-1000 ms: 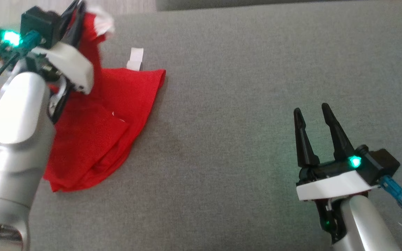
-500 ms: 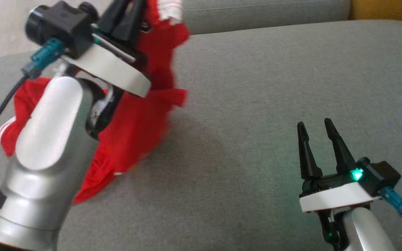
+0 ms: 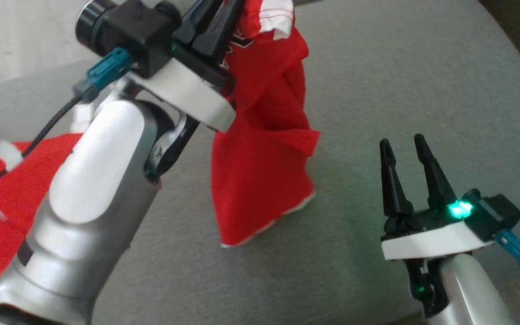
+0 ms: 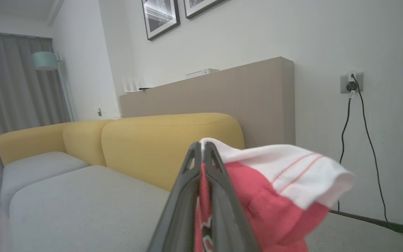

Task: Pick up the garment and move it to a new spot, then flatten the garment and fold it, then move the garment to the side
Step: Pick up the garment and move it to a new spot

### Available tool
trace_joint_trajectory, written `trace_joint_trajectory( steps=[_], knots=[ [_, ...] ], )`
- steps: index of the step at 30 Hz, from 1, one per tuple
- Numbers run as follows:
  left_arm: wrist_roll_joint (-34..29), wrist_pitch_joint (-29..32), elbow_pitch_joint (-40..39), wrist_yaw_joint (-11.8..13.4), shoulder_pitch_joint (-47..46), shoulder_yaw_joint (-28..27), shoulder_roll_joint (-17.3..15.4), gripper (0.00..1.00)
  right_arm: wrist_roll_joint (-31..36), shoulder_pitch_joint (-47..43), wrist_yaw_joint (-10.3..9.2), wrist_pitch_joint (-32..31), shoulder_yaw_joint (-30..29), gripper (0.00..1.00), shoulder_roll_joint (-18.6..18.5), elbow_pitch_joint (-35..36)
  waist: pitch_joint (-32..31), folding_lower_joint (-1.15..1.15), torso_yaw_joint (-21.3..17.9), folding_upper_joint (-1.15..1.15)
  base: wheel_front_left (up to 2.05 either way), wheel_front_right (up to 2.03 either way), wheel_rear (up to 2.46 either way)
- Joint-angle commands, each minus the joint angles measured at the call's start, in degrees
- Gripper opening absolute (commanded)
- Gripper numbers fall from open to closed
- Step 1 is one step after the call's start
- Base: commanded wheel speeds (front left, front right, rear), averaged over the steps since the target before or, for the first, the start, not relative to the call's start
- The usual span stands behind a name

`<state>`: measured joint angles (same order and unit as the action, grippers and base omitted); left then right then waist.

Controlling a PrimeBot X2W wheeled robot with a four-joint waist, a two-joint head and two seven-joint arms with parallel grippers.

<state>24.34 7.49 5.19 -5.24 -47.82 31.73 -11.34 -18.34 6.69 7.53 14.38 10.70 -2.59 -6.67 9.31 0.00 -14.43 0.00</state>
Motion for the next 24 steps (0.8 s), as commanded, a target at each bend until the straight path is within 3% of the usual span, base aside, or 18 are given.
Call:
trace_joint_trajectory(
  steps=[1, 10, 11, 12, 17, 24],
  knots=[
    [-0.37, 0.08, -1.17, 0.19, -4.35, -2.0, -0.75, 0.0, -0.71, 2.09, -0.04, 0.62, 1.62, 1.0, -0.29, 2.29, 2.86, 0.0, -4.5, 0.0, 0.0, 0.0, 0.0],
    [-6.29, -6.62, 12.49, 0.3, -13.85, -0.28, 0.36, 0.0, -4.26, 3.19, -0.04, 0.62, 4.76, 1.0, -0.29, 4.04, 6.78, 0.0, -13.59, 0.0, 0.0, 0.0, 0.0],
    [-6.89, -7.57, 14.83, 0.44, -14.63, 0.02, 0.72, 0.64, -4.46, 3.23, -0.04, 0.62, 4.97, 1.0, -0.29, 4.15, 7.01, 0.0, -14.07, 0.0, 0.0, 0.0, 0.0],
    [-6.95, -8.07, 17.31, 0.27, -15.21, 0.41, 1.22, 1.0, -4.6, 3.27, -0.04, 0.62, 5.17, 1.0, -0.29, 4.26, 7.21, 0.0, -14.42, 0.0, 0.0, 0.0, 0.0],
    [-7.42, -12.59, 26.16, -0.48, -17.26, 1.52, 1.82, 1.0, -4.62, 2.99, -0.04, 0.62, 5.07, 1.0, -0.29, 4.73, 7.53, 0.0, -14.25, 0.0, 0.0, 0.0, 0.0],
    [-7.2, -18.39, 30.22, -0.33, -15.63, 1.04, -0.07, 1.0, -2.77, 2.42, -0.04, 0.62, 2.82, 1.0, -0.29, 4.32, 6.48, 0.0, -8.97, 0.0, 0.0, 0.0, 0.0]
  ],
)
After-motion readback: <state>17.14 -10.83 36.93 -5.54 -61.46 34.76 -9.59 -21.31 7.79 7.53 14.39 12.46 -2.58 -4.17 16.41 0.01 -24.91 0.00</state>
